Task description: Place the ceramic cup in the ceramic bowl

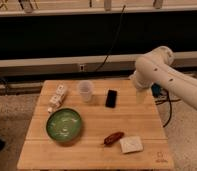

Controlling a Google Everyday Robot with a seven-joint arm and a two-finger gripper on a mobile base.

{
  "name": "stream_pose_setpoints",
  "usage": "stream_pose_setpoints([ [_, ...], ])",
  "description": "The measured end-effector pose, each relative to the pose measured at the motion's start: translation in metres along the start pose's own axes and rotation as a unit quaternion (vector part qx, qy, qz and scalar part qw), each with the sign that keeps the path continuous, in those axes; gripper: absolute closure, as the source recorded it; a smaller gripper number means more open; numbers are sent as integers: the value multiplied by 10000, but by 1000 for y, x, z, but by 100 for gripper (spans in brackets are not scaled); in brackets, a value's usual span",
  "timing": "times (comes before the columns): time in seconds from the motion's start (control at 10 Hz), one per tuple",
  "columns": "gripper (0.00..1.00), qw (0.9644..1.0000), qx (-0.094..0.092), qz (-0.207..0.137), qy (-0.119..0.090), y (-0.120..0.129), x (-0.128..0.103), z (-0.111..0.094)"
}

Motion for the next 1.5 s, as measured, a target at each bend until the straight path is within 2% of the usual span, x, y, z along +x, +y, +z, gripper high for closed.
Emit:
stream_pose_setpoints([
  [0.2, 20, 9997, 96, -211, -57, -10, -5, -1],
  [0.5, 20, 9980, 187, -586, -162, -39, -29, 6],
  [0.7, 20, 9965, 214, -781, -215, -48, -36, 8],
  [1.0, 20, 9930, 248, -1114, -319, -69, -62, 20],
  [1.4, 20, 9886, 247, -1429, -410, -82, -80, 34],
  [1.5, 20, 9868, 235, -1534, -462, -85, -91, 39],
])
